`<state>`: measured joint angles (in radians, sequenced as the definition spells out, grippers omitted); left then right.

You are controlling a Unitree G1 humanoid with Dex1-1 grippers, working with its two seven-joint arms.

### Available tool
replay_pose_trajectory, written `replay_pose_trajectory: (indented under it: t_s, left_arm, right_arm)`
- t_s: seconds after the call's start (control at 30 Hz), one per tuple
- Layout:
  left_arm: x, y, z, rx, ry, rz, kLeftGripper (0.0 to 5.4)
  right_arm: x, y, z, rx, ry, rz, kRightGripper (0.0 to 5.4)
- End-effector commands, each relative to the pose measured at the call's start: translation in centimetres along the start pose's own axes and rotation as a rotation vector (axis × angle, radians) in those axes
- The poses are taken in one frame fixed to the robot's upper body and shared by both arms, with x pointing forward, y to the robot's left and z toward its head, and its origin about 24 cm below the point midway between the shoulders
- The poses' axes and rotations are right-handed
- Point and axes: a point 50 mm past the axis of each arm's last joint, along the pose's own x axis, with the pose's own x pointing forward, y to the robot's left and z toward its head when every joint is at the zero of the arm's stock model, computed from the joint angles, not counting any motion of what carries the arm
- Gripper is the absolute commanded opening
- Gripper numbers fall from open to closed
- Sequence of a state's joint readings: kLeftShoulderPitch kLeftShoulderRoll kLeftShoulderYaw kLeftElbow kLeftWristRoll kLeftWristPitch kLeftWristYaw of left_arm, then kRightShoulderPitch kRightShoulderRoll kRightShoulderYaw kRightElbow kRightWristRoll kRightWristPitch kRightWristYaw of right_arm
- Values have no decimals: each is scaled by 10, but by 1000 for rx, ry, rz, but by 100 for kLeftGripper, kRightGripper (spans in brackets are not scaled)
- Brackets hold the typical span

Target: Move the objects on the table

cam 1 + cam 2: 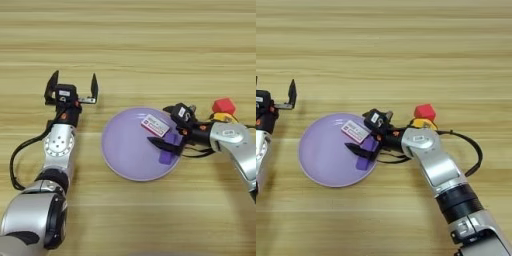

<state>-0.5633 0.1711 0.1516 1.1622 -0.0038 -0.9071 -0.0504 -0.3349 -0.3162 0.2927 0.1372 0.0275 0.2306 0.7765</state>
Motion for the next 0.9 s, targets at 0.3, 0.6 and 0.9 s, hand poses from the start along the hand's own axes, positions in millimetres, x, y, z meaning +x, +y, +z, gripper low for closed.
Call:
replay_pose_trajectory:
  t_s: [0.3,0.6,0.9]
  left_arm:
    - [4,-4,2,3,-2,-11,540]
    - [4,-6,2,2,-5,-12,540]
    - [5,-7,2,1,-3,-12,540]
  right_arm:
    - [1,0,-11,5,73,26,537]
    - [3,0,-13,-14,86,38,537]
    - [6,-2,-17,-3,131,59,515]
